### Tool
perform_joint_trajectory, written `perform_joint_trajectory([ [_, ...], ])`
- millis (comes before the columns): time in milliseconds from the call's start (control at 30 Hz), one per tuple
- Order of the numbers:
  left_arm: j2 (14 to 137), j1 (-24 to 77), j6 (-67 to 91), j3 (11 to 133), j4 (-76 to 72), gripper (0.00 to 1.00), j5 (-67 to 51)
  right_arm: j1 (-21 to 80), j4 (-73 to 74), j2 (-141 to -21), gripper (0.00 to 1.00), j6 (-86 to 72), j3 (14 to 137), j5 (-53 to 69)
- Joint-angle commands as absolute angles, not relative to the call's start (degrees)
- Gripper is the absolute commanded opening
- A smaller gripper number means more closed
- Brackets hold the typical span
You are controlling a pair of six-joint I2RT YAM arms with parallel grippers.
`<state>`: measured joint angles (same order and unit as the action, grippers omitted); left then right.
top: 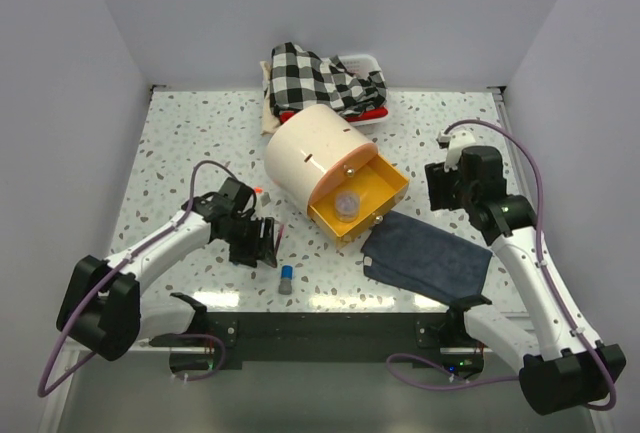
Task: Sort the stationery into containers
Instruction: Pick up the stationery from the center of the board.
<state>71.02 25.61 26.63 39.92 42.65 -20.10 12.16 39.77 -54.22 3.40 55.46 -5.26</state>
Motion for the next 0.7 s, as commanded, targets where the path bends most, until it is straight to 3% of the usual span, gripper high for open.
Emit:
perform_joint_trajectory([
  [0,70.0,27.2,29.2,39.6,37.7,0.63,-22.9,11.8,38.4,-53.5,0.63,2.5,54.4,-5.8],
  [667,75.7,34.5,34.8,37.7,32.4,0.57,-19.3,11.0,38.1,-52.4,0.63,3.0,52.5,-6.1],
])
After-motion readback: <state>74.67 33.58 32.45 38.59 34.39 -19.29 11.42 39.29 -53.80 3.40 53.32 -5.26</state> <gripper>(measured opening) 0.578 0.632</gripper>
